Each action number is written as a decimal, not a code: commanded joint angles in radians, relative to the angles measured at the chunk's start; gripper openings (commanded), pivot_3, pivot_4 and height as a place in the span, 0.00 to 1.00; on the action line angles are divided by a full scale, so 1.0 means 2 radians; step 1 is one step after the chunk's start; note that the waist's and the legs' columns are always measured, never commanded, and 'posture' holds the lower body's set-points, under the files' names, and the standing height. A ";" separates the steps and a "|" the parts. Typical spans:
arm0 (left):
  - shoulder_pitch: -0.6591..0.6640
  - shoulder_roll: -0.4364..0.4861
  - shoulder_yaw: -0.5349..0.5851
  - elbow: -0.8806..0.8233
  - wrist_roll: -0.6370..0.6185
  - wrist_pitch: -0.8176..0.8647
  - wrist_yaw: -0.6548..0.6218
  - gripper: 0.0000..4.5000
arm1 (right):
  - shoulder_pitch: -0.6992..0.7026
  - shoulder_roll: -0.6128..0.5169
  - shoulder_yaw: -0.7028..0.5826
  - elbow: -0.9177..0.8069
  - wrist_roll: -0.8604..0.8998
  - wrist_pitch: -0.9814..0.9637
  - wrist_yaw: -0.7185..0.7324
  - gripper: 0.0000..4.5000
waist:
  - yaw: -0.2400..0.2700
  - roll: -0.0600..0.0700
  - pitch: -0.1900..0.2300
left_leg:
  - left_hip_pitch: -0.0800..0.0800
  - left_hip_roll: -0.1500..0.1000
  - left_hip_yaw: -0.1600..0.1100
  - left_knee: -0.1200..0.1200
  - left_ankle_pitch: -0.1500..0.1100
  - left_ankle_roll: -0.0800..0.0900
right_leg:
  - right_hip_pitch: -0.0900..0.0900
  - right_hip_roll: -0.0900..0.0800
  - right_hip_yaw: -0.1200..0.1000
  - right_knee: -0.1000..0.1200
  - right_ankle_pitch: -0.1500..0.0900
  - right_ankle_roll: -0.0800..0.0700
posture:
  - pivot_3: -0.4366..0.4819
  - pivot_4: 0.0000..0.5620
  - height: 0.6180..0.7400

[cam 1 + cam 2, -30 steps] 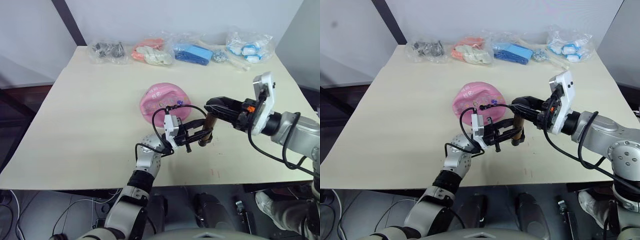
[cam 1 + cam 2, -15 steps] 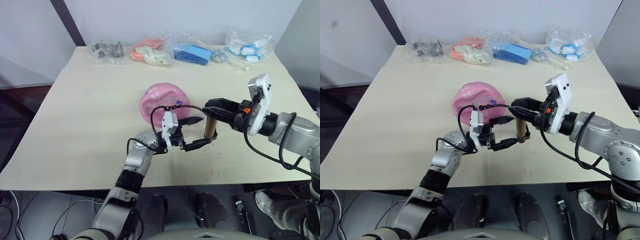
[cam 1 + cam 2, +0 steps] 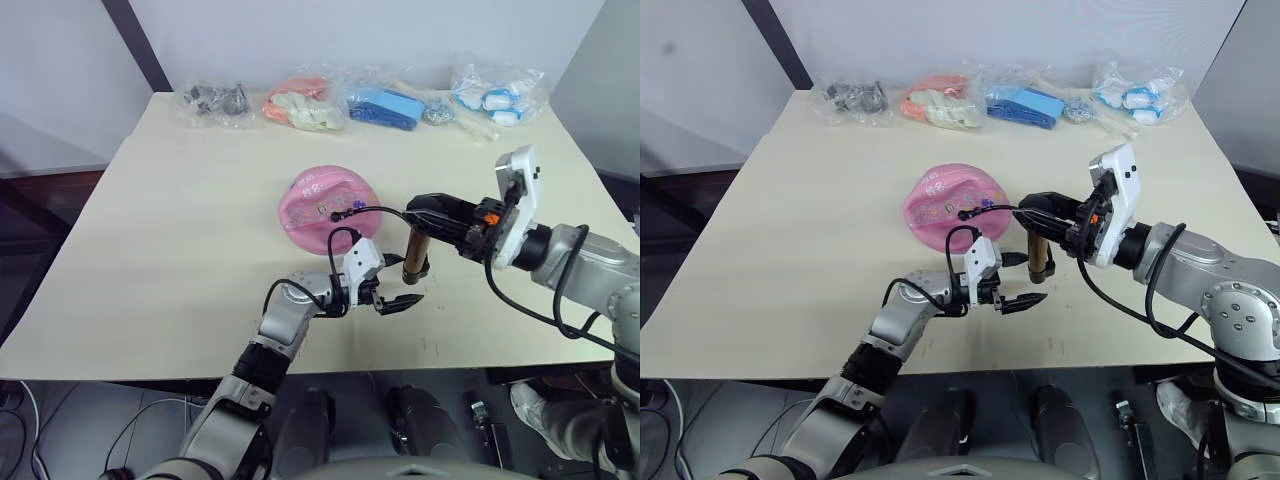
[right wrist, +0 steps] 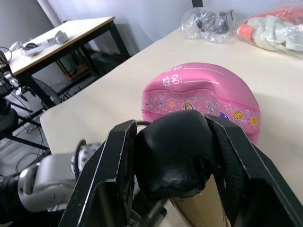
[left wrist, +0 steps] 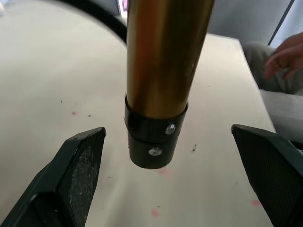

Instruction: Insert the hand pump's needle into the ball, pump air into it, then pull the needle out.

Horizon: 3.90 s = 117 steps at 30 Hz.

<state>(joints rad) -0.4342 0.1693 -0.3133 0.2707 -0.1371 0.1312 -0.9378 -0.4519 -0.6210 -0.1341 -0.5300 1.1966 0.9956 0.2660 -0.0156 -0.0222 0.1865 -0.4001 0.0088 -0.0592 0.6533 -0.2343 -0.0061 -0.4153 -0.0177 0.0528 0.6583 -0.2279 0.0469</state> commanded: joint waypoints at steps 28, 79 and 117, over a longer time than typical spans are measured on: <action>-0.040 -0.031 -0.005 0.068 0.028 -0.078 0.017 0.25 | -0.010 -0.002 -0.009 -0.015 0.038 -0.003 -0.024 0.38 | 0.000 0.000 0.000 | 0.000 0.000 0.000 0.000 0.000 0.000 | 0.000 0.000 0.000 0.000 0.000 0.000 | 0.48 0.27 1.00; -0.074 -0.027 -0.043 0.337 0.136 -0.204 0.005 0.25 | -0.173 -0.109 -0.063 0.066 0.037 0.030 0.071 0.38 | 0.001 -0.001 -0.001 | 0.001 0.000 0.000 0.000 0.000 0.000 | 0.001 0.000 0.000 0.000 0.000 0.000 | 0.48 0.27 1.00; -0.065 -0.041 -0.029 0.345 0.129 -0.195 0.017 0.25 | -0.094 -0.086 -0.037 0.077 -0.069 -0.026 0.172 0.38 | 0.001 0.003 -0.016 | 0.001 0.000 -0.001 -0.002 0.000 0.000 | 0.002 -0.001 -0.001 -0.004 0.000 0.001 | 0.48 0.27 1.00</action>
<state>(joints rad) -0.6070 0.0697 -0.3440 0.8921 0.0752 -0.2923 -0.8922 -0.5667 -0.7544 -0.0664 -0.3300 1.0318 0.9623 0.6446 -0.0139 -0.0168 0.1542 -0.3993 0.0080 -0.0619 0.6501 -0.2346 -0.0058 -0.4116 -0.0186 0.0501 0.6511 -0.2280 0.0479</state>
